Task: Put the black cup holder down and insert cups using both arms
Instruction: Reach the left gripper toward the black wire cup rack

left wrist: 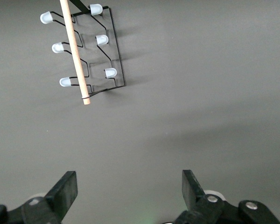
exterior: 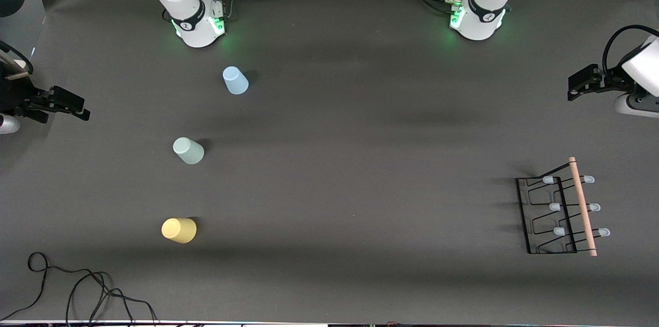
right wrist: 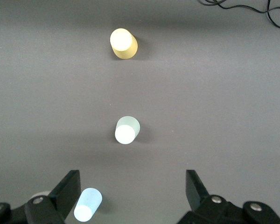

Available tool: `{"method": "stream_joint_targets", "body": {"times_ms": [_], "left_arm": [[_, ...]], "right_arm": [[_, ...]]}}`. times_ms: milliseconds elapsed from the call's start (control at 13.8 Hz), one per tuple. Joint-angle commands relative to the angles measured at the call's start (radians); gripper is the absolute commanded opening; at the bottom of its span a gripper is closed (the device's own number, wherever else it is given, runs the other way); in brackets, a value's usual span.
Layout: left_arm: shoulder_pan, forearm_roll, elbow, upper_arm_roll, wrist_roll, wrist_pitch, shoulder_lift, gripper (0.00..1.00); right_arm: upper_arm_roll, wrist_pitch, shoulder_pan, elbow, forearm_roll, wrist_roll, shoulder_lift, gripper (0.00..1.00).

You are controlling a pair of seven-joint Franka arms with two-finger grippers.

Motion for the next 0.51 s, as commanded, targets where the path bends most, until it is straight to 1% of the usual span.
{"method": "stream_joint_targets", "body": {"times_ms": [0, 145, 218, 436], "left_arm": [[-0.010, 0.009, 0.012, 0.004, -0.015, 0.000, 0.000, 1.00], [-0.006, 0.007, 0.015, 0.004, -0.012, 0.003, 0.003, 1.00], [-0.003, -0.003, 0.030, 0.005, -0.017, 0.003, 0.020, 1.00], [0.004, -0.003, 0.110, 0.014, -0.008, 0.000, 0.099, 1.00]], "right_arm": [[-0.003, 0.000, 0.012, -0.001, -0.013, -0.008, -0.006, 1.00], [-0.005, 0.002, 0.015, 0.001, -0.013, -0.008, -0.004, 1.00], [-0.005, 0.002, 0.015, 0.001, -0.013, -0.008, -0.004, 1.00], [-0.005, 0.002, 0.015, -0.001, -0.013, -0.009, -0.004, 1.00]]}}
